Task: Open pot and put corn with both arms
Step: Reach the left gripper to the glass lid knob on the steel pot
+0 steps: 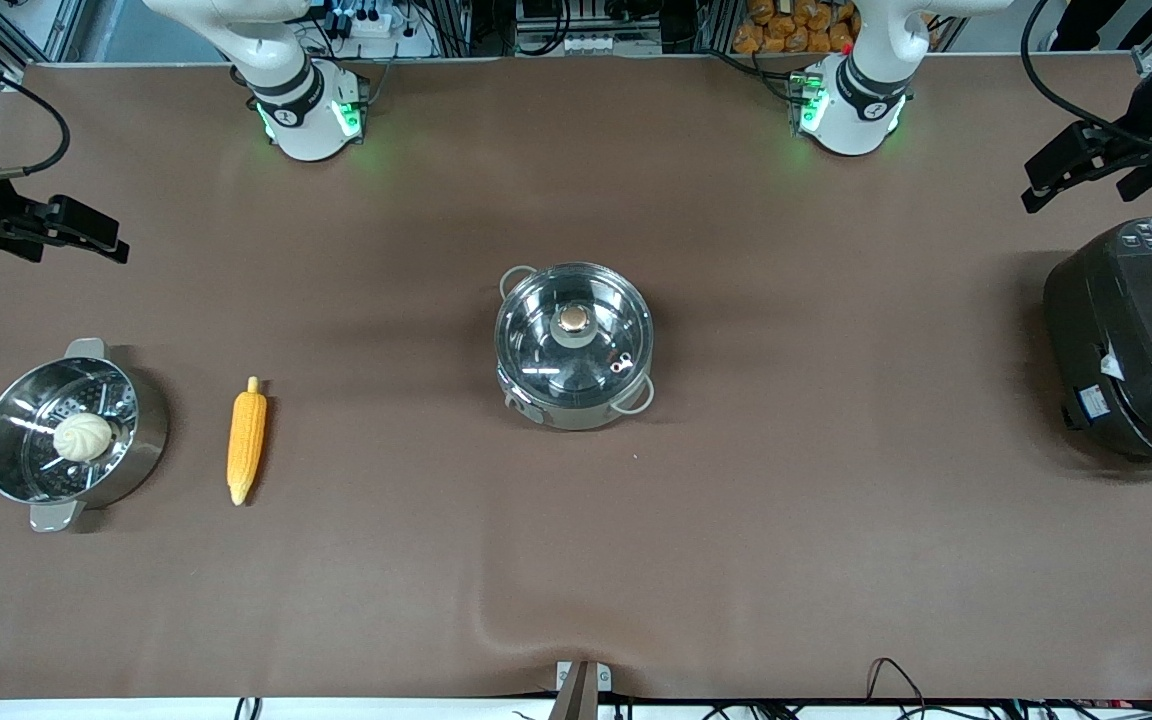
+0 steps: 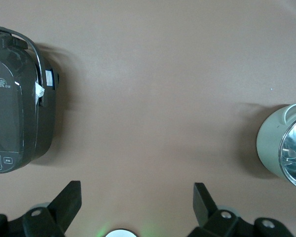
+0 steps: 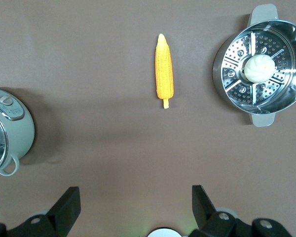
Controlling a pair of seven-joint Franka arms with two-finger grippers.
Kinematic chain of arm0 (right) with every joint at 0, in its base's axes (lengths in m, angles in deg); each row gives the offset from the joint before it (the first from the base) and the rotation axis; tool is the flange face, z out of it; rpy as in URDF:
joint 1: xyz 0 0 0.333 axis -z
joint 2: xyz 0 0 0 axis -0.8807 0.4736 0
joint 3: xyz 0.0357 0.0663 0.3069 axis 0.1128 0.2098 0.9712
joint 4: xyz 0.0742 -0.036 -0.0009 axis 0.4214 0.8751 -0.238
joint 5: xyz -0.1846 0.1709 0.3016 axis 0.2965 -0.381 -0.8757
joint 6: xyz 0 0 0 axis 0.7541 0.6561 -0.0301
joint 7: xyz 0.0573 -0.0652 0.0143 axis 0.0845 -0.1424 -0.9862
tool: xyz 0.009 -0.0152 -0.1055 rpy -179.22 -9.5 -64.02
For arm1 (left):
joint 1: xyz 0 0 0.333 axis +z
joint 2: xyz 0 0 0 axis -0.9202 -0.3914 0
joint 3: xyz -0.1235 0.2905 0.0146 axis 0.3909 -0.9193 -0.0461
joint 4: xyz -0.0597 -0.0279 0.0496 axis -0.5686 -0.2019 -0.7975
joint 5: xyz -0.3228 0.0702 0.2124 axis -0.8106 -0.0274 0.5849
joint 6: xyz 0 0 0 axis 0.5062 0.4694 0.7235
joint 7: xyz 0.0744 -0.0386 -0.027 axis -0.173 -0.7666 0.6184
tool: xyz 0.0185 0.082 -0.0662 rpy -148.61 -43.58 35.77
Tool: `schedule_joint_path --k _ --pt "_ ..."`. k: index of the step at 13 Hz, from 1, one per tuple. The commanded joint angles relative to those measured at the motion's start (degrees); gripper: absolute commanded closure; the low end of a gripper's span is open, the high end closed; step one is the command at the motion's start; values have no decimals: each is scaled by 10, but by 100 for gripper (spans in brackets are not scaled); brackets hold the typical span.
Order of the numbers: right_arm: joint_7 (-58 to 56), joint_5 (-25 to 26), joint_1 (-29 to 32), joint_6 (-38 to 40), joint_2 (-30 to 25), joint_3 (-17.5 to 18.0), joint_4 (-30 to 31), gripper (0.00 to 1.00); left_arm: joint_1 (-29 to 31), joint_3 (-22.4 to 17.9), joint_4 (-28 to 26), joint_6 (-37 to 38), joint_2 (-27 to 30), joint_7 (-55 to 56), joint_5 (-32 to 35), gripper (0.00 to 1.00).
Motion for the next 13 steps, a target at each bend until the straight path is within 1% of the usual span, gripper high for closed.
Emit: schedule_joint_path --k 1,4,6,8,9,11,12,13 --pt "-7 4 11 -4 -3 5 3 0 -4 -3 12 14 -3 -11 12 0" --pt "-14 4 12 -4 -3 5 3 0 -12 -1 21 19 -12 -11 8 0" --pt "-14 4 11 -4 -3 5 3 0 -42 42 25 18 -44 0 6 0" --pt "-14 4 11 -5 -3 5 3 0 -72 81 32 -6 -81 42 10 0" --pt "-14 6 12 -5 -3 5 3 0 -86 95 35 -23 -94 93 6 0" --pt "-14 9 24 -4 2 5 3 0 -123 121 36 -71 -144 239 -30 0" --pt "-14 9 29 -4 7 4 3 0 -148 130 41 -101 -178 286 -32 0" --pt "-14 10 31 -6 12 5 1 0 -180 130 52 -125 -208 338 -32 0"
